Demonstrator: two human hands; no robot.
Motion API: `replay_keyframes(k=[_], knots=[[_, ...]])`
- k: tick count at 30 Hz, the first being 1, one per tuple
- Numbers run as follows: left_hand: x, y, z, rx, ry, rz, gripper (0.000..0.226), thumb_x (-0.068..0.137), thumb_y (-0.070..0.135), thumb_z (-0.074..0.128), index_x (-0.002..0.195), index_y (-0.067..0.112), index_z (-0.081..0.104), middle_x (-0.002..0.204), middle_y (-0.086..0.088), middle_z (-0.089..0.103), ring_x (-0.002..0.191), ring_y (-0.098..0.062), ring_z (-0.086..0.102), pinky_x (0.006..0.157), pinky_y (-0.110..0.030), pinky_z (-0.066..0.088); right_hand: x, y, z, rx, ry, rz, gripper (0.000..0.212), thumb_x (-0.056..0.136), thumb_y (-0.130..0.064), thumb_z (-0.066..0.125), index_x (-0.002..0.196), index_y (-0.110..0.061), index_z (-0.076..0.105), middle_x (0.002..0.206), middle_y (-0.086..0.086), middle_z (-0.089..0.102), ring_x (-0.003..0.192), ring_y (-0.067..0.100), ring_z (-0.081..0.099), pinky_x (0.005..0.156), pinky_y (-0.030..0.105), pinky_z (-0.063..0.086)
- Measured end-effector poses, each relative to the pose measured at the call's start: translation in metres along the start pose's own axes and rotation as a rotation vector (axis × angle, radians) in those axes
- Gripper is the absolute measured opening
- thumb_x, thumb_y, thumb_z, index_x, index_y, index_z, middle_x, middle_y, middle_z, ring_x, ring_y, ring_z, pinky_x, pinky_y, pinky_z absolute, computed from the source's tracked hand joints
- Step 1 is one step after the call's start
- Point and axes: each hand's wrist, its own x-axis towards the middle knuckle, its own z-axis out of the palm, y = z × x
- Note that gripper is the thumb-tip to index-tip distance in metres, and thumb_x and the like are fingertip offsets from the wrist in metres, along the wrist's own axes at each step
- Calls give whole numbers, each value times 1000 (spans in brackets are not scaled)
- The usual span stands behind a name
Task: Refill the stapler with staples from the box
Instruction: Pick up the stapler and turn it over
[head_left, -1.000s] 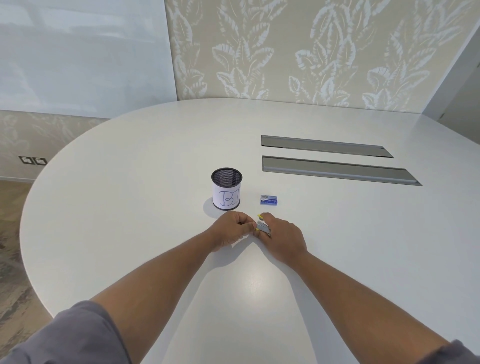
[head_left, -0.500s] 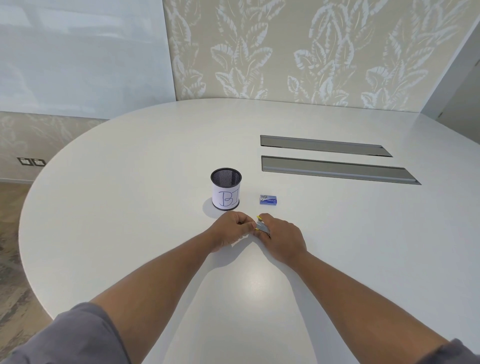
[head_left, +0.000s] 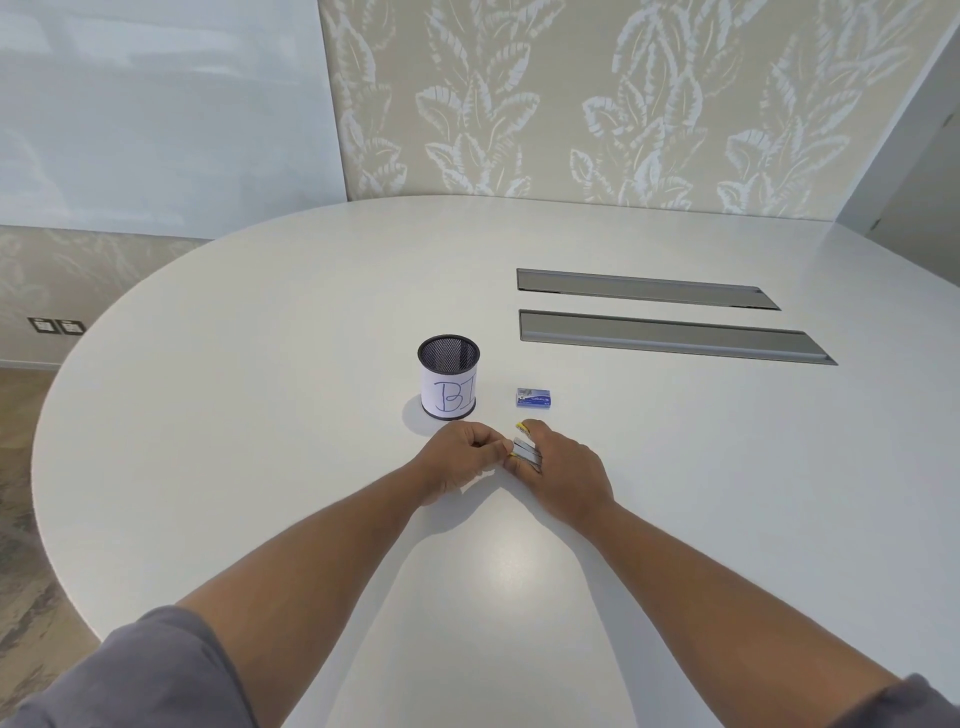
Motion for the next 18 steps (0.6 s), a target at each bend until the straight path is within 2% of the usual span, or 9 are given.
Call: replay_keyframes(k=[4, 7, 10, 14, 18], knots=[[2, 0, 0, -4, 5, -15, 21, 89, 34, 68, 83, 16, 77, 71, 3, 64, 64, -11, 47, 65, -22, 41, -1, -2, 0, -70, 26, -11, 58, 94, -69, 44, 133, -27, 48, 117, -4, 70, 96, 25, 69, 66, 32, 42], [3, 2, 0, -22, -1, -32, 16, 89, 28, 69, 82, 15, 75, 70, 2, 63, 62, -9, 48, 63, -21, 41, 2, -6, -1, -124, 12, -24, 53, 94, -68, 42, 125, -26, 47, 113, -5, 71, 94, 25, 70, 64, 33, 42], [2, 6, -1, -50, -9, -60, 15, 89, 27, 69, 85, 14, 74, 78, 1, 69, 67, -11, 52, 60, -18, 42, 10, -9, -5, -158, -30, -21, 54, 90, -68, 41, 118, -22, 47, 109, -6, 72, 88, 25, 71, 61, 32, 39], [1, 10, -3, -110, -15, -89, 23, 89, 27, 68, 90, 6, 74, 92, -15, 75, 76, -22, 46, 57, -25, 35, 21, -11, -13, -217, -72, -60, 57, 88, -70, 42, 115, -21, 50, 92, -3, 72, 77, 26, 69, 58, 31, 35], [1, 11, -3, -142, 4, -99, 22, 89, 27, 68, 89, 7, 77, 97, -17, 77, 70, -17, 51, 55, -19, 41, 28, -10, -16, -238, -88, -98, 62, 88, -74, 40, 118, -21, 55, 92, 0, 73, 79, 27, 68, 60, 32, 36]])
